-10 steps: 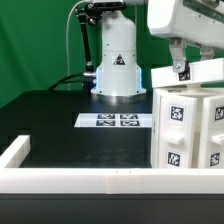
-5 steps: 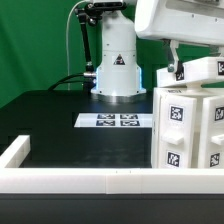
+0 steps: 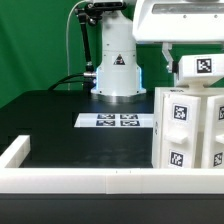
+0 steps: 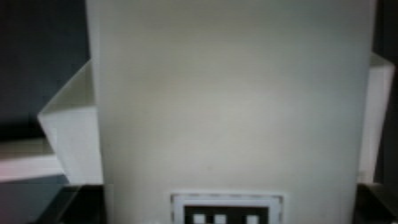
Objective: Assemble cabinet
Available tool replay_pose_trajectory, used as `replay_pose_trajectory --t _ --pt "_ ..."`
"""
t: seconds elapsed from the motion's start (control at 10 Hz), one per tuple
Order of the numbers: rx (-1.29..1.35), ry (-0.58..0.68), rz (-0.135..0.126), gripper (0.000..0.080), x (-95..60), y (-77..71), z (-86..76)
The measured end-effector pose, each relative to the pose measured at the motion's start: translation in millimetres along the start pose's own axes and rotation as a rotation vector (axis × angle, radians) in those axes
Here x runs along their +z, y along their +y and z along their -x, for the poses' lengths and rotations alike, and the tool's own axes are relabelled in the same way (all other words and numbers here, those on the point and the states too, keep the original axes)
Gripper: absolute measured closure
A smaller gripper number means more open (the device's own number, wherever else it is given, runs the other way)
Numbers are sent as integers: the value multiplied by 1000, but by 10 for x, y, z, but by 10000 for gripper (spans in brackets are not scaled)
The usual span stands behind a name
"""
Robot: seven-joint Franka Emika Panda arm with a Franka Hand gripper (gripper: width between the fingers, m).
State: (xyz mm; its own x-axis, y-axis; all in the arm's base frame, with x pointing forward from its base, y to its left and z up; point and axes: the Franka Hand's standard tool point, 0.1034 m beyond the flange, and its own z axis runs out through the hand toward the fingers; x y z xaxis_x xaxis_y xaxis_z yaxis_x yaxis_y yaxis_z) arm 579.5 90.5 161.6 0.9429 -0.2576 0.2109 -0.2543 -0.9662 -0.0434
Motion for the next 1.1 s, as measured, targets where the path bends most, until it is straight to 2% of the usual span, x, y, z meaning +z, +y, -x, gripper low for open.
replay_pose_trajectory --t 0.3,0.7,0.8,1.0,1.1 --pt "335 1 -26 239 7 -1 -8" --pt "613 -20 -49 239 7 -4 -7" --pt "876 -25 -85 239 14 12 -7" --pt "1315 -83 -134 239 17 23 -8" --pt "1364 -91 -139 239 17 26 -10"
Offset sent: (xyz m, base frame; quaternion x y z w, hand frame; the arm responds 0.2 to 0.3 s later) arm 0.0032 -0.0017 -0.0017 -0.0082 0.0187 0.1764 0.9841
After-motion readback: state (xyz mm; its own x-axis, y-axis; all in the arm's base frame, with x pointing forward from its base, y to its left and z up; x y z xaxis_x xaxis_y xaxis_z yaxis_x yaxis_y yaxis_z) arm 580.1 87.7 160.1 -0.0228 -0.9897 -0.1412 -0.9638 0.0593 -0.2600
